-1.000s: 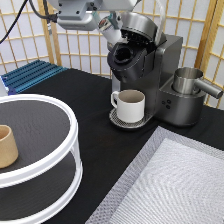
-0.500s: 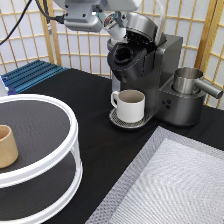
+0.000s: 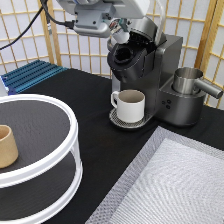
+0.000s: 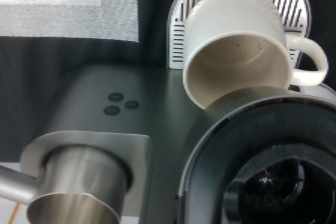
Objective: Make coffee
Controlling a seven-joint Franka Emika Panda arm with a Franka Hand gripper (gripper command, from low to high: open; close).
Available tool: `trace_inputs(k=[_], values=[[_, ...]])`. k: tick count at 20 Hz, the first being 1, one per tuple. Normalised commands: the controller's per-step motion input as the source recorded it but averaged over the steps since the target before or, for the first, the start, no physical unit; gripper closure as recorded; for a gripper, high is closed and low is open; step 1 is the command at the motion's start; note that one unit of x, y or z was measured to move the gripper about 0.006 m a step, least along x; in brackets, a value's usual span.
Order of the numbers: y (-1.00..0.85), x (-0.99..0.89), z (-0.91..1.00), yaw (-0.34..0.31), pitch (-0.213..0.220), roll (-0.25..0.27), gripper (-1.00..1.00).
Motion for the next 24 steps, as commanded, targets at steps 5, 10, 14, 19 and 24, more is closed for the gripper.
trace_inputs(k=[5,10,14,19,24], values=[[0.09,-0.12,-0.23,0.040,0.001,-0.011,1.00],[0.20,-0.15,-0.11,0.047,0.001,-0.018,1.00],[0.30,-0.08,0.00,0.051,0.001,-0.024,1.00],[0.16,-0.07,-0.05,0.052,0.000,-0.010,1.00],[-0.01,-0.01,-0.13,0.043,0.000,0.000,1.00]])
